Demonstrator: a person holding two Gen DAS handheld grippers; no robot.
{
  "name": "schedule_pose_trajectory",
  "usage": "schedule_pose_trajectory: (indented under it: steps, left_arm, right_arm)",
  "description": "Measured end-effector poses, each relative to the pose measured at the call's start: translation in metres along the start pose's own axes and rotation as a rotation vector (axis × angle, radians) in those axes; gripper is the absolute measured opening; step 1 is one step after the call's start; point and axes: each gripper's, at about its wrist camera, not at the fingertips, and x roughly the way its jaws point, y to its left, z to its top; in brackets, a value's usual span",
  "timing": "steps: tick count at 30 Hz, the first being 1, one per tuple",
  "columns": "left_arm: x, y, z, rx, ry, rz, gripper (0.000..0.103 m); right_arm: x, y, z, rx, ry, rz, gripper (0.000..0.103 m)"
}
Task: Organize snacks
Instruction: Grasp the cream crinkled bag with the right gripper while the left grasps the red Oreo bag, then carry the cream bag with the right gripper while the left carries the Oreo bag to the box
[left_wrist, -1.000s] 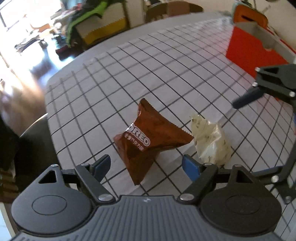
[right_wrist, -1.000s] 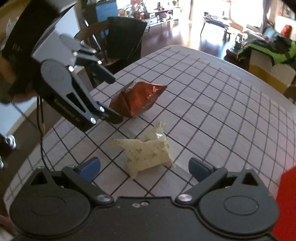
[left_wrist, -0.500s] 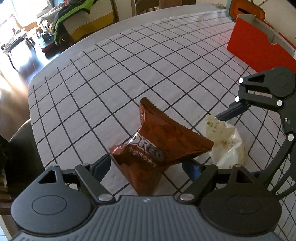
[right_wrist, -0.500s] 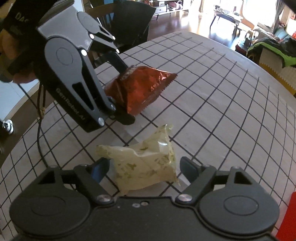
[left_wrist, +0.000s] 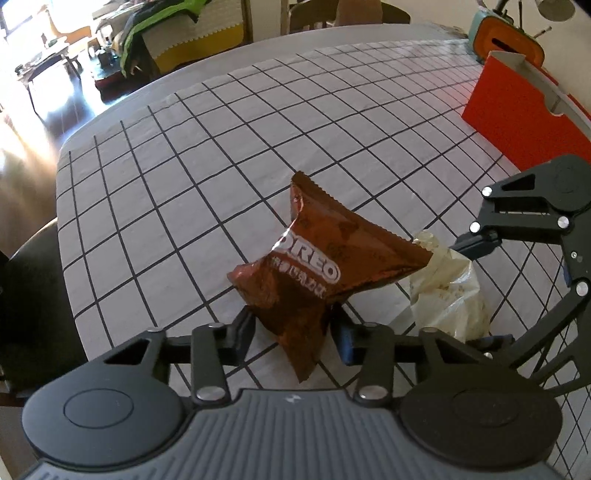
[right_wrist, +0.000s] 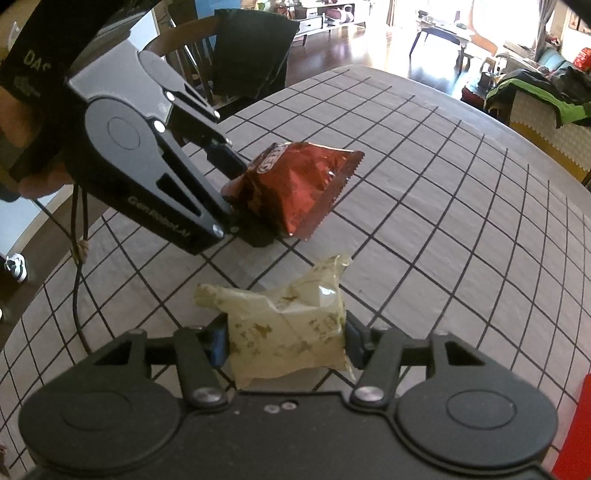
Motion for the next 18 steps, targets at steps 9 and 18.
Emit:
schedule_pose_trajectory:
  steps: [9, 18]
  left_arm:
    - [-0.008, -0.01, -0.008, -0.056, -0.024, 0.023, 0.016]
    - [-0.033, -0.033, -0.02, -0.077, -0.071, -0.011, 0.009]
  right_arm:
    - [-0.02, 0.0, -0.011, 0.048, -0.01, -0.04, 0.056]
    - [-0.066, -0.006, -0.041, 0.153, -0.049, -0.052, 0.056]
